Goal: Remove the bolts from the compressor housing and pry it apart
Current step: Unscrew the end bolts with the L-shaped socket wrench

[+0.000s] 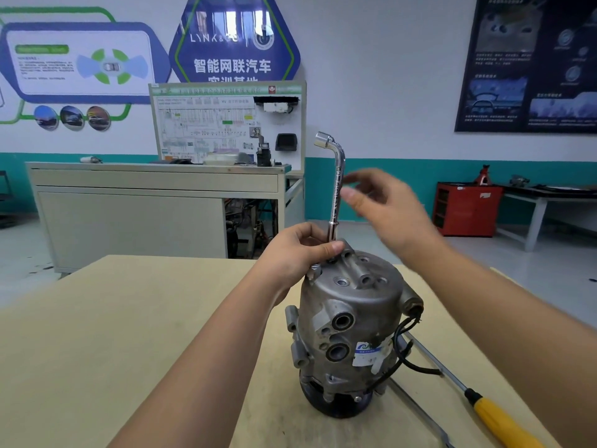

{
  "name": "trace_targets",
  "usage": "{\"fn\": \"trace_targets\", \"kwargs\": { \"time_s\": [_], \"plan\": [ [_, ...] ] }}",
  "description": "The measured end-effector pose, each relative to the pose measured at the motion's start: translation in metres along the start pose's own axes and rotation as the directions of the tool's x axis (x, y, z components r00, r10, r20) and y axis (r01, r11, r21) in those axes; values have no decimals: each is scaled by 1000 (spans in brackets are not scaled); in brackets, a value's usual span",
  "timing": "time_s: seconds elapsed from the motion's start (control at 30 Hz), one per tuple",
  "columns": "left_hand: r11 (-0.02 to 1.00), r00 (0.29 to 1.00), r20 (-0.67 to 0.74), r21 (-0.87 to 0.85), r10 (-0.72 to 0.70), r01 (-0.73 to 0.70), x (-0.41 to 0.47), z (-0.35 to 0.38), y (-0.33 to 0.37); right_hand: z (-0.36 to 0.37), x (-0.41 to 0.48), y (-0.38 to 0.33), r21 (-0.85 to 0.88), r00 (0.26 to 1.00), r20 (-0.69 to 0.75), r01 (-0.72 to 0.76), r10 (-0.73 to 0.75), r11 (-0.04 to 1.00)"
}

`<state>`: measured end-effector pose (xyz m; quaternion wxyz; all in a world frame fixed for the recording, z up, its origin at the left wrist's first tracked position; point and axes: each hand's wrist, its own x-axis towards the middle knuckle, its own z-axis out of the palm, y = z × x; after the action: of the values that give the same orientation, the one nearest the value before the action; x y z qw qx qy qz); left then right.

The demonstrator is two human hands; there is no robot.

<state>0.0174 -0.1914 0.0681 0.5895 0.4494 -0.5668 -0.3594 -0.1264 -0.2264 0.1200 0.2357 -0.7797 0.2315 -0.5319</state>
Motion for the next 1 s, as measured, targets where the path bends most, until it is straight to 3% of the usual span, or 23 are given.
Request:
{"fn": "trace_targets", "kwargs": {
  "time_s": [0.07,0.17,0.27,0.37,0.7,1.0],
  "plan": [
    [1000,1000,-2,11,-15,15,0,0,0,-10,15,-22,-12,998,0,58,-58,998],
    [1000,1000,3,19,-21,21,1,-2,-1,-22,36,-56,-253,987,102,146,-124,956],
    [1000,1000,-3,22,-20,20,1,-2,-1,-25,50,-80,-442,968,242,175,-71,880],
    [999,1000,-9,28,-24,24,1,-1,-1,-25,59,-89,-540,959,284,159,1,826],
    [999,998,58,-9,-39,39,0,-5,2,-23,70,-99,-594,920,352,78,172,801],
    [999,989,143,-17,-47,50,-2,-6,2,-28,71,-100,-491,867,396,-77,301,868]
  ]
}}
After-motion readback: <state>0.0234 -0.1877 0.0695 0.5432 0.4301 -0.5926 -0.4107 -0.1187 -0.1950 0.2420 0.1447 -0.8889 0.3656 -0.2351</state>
